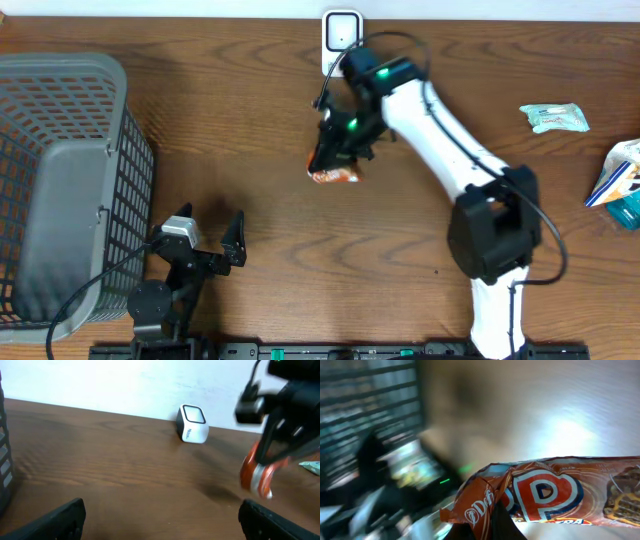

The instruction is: Scan the item barcode

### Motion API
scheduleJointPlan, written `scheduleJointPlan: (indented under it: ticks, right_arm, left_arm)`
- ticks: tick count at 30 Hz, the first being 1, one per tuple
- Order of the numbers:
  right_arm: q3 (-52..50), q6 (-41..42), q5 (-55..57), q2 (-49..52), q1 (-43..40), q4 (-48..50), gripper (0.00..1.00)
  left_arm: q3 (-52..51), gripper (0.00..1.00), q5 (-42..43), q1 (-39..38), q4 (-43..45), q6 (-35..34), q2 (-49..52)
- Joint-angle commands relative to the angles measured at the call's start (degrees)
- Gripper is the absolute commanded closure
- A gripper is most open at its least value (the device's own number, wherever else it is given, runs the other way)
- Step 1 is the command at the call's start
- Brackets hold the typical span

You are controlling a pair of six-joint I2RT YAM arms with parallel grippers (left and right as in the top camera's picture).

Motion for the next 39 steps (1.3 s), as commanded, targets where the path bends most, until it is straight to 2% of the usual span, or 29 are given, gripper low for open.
scheduleJointPlan:
  ticks: [1,5,7,23,25,29,31,34,39]
  right_arm:
    - [0.46,-12.04,-24.13,-0.70,-1.31,-1.46,0.99]
    - [0.46,-17.86,-37.59,-0.70,-1.64,-2.80,0.99]
    - [0.46,-20.83,-40.87,-0.70,-1.46,-2.80,0.99]
    - [0.46,-21.00,-39.98,-0.70,-0.98,-5.33,0.99]
    - [0.46,-20.98,-35.50,-0.70,-0.98,-5.33,0.99]
    - [0.44,-17.46,-9.22,-0.70,-0.07,-9.14,0.99]
    - [0.44,-16.00,-4.72,-0.70,0.50,-12.04,0.98]
    - [0.44,-9.25,5.73,-0.70,0.94,-17.35,0.98]
    - [0.15,-8.90,16.02,-0.70,1.95,-24.65,0.98]
  left_arm:
    - [-0.96,0.02,0.09,-0.28,-1.66,-0.50,-0.35]
    - [-0.96,0.02,0.09,-0.28,-1.68,-0.50,-0.35]
    - [-0.96,0.02,0.09,-0.28,-1.66,-0.50,-0.35]
    - [-0.96,0.02,0.09,-0.28,-1.66,-0.50,-0.35]
    - [-0.96,0.02,0.09,-0.28,-1.66,-0.50,-0.35]
    - [-0.96,0.02,0.09,-0.28,-1.68,-0.50,-0.35]
    - [-0.96,0.02,0.09,-0.28,-1.68,-0.50,-0.35]
    - [-0.96,0.02,0.09,-0.28,-1.66,-0.50,-0.35]
    - [-0.96,0.02,0.09,-0.28,-1.66,-0.50,-0.35]
